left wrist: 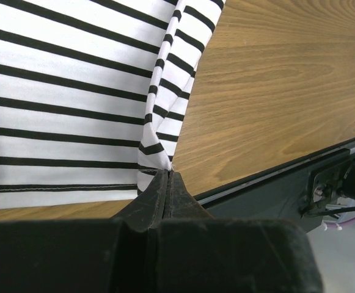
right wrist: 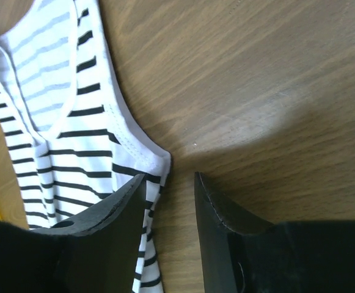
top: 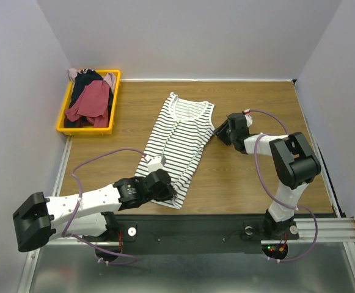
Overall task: Fold and stack the tank tops
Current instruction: Fold the tank top
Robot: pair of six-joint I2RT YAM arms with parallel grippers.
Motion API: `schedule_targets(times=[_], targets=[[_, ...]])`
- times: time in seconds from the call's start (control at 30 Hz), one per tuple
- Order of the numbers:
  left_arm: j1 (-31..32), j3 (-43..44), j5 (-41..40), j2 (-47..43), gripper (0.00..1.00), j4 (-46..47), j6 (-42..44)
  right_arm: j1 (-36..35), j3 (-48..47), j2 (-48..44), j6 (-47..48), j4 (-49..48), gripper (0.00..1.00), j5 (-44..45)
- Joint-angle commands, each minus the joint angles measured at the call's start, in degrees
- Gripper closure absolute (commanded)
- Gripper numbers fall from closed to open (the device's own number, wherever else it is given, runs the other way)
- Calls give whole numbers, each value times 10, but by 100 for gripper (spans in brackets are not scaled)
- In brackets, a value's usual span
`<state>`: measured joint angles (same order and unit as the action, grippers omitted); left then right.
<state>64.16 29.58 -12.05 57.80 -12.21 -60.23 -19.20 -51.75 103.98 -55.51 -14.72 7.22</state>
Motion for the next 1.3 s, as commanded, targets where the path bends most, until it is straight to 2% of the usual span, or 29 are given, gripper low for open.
schedule_targets(times=[0.0, 0.33, 0.4, 0.57, 0.93, 1.27], targets=[[4, 18, -5, -1, 100, 10, 10, -3, -22, 21, -6, -25, 57, -8], [11, 21, 0, 6, 100, 10, 9, -5, -39, 50, -10, -29, 60, -8], [15, 24, 2, 10, 100, 10, 11, -5, -42, 48, -9, -25, 79, 5], [34, 39, 8, 32, 100, 17, 19, -4, -46, 36, 12, 2, 91, 40], [107, 104, 35, 147, 100, 73, 42, 21, -56, -4, 102, 94, 95, 130], [140, 138, 61, 228, 100, 119, 57, 28, -82, -19, 168, 145, 94, 198]])
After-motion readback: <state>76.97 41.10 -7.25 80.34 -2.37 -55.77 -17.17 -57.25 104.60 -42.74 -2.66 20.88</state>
